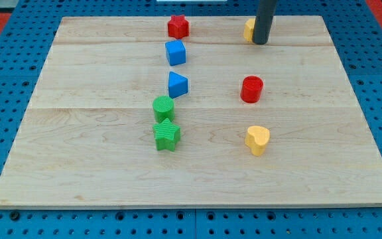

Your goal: Place your arm right to the red circle

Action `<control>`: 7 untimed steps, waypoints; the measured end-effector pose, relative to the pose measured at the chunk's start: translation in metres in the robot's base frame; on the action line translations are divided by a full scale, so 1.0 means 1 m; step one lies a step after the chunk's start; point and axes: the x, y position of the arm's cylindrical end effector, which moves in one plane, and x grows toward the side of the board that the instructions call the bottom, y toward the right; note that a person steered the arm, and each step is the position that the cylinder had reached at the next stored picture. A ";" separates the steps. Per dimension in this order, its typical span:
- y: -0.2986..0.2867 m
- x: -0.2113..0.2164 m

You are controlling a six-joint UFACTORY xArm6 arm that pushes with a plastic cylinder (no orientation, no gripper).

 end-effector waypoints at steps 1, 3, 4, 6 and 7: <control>0.008 -0.001; 0.026 -0.009; 0.091 -0.009; 0.136 -0.009; 0.136 -0.009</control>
